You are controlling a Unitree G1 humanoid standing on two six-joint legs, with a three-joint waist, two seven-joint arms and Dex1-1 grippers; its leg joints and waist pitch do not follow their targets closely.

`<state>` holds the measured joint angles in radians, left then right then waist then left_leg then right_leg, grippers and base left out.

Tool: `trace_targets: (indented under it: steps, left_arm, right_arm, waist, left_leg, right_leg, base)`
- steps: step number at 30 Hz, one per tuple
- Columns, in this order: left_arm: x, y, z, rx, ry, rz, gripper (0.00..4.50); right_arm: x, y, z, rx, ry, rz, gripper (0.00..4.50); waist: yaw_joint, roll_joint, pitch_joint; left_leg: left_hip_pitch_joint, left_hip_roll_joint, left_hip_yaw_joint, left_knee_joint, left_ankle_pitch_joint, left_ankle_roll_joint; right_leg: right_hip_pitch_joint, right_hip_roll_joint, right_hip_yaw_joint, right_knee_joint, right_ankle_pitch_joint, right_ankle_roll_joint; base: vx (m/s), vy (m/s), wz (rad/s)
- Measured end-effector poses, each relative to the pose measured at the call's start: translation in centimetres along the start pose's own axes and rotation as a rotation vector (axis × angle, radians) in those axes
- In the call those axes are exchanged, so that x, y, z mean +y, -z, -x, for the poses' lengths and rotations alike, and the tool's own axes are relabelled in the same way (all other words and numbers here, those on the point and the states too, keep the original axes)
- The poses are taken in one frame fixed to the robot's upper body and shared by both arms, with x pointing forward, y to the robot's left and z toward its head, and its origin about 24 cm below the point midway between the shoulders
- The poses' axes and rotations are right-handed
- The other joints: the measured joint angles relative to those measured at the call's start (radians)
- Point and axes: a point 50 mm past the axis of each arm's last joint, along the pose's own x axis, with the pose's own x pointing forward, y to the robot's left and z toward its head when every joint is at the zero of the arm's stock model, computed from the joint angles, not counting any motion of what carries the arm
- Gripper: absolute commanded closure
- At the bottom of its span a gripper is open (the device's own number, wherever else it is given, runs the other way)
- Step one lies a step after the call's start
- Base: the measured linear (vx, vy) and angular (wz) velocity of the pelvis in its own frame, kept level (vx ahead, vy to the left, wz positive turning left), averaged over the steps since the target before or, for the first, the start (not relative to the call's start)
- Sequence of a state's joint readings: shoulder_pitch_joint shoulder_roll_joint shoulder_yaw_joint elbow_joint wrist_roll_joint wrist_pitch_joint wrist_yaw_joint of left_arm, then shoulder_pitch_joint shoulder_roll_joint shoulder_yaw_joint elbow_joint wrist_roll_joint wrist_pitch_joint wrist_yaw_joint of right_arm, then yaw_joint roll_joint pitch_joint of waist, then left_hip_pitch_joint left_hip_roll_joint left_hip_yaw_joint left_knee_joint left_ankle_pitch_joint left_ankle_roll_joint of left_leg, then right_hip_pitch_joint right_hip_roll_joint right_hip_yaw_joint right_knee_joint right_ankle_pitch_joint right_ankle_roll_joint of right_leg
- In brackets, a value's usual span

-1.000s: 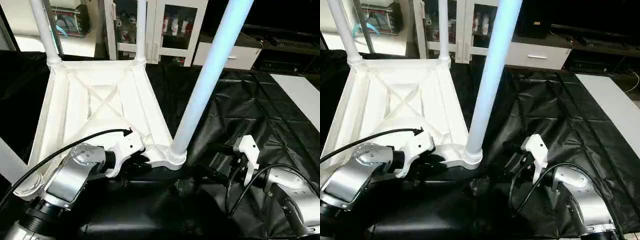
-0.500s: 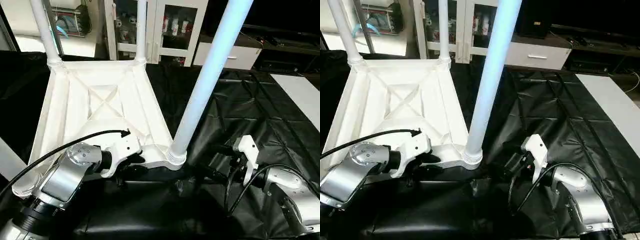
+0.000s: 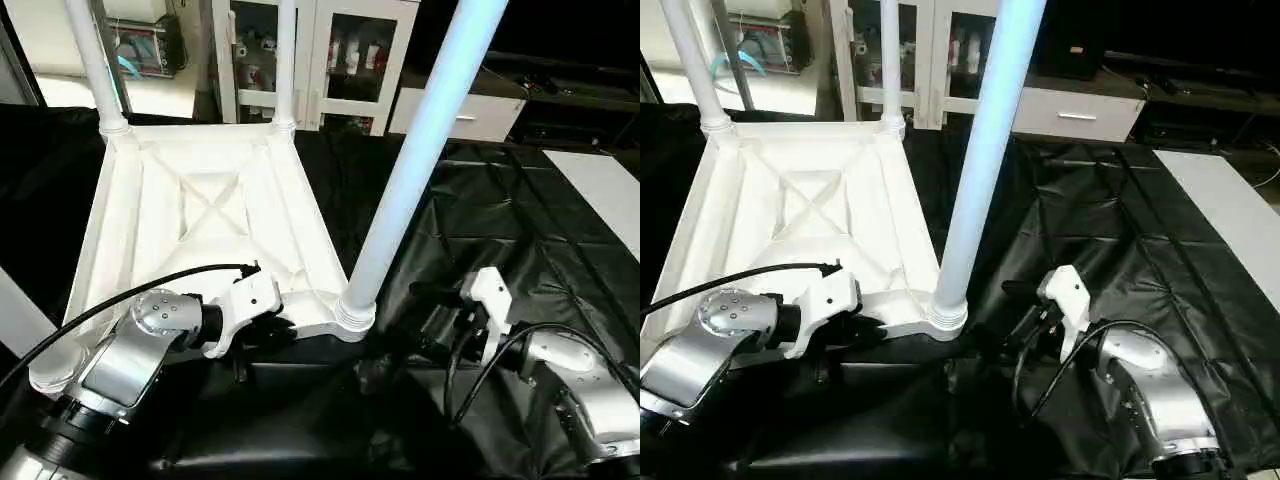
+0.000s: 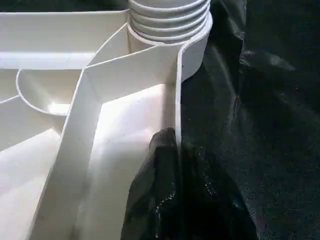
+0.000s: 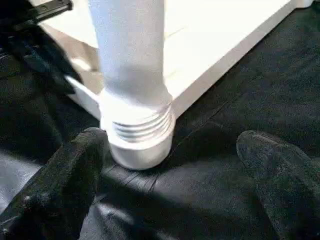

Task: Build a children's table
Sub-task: Rotate table base, then rotate leg to tighten

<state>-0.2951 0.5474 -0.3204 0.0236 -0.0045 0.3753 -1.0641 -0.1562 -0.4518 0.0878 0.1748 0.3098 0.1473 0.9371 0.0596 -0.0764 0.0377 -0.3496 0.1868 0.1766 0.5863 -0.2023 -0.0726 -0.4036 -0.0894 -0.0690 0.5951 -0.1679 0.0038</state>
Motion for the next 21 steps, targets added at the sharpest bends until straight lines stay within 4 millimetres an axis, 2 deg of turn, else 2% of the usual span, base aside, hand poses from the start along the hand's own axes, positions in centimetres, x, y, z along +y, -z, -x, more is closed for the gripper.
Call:
trace_targets:
  steps: [5,11,17,21]
  left_arm:
    - [-0.1,-0.1,-0.2,0.002,0.014,-0.017,4.44]
    - [0.0,-0.3,-0.3,-0.003,0.032,-0.017,4.44]
    - [0.0,-0.8,-0.9,-0.008,0.051,-0.032,4.44]
    - [0.0,-1.1,-1.1,-0.001,0.082,-0.048,4.44]
  right_arm:
    - [-0.6,-1.2,-0.7,-0.015,-0.011,0.041,0.0]
    - [-0.2,-1.2,-1.1,-0.005,-0.085,0.041,0.0]
    - [0.1,-1.0,-0.8,0.033,-0.172,0.052,0.0]
    - [-0.1,-0.8,-1.5,0.059,-0.185,0.056,0.0]
  waist:
    - [0.001,-0.001,-0.001]
    - [0.003,-0.004,-0.002]
    - [0.011,-0.004,-0.002]
    - [0.017,-0.004,-0.002]
  left_leg:
    - [0.0,0.0,0.0,0.0,0.0,0.0]
    - [0.0,0.0,0.0,0.0,0.0,0.0]
    - [0.0,0.0,0.002,0.003,0.0,0.0]
    - [0.0,0.001,0.002,0.003,0.0,0.0]
  right_leg:
    - [0.0,0.0,0.0,0.0,0.0,0.0]
    - [0.0,0.0,0.0,0.0,0.0,0.0]
    - [0.0,-0.001,0.001,0.0,0.002,-0.003]
    - [0.0,-0.001,0.001,0.0,0.003,-0.004]
  base:
    - [0.0,0.0,0.0]
    - [0.0,0.0,0.0]
    - [0.0,0.0,0.0]
    - [0.0,0.0,0.0]
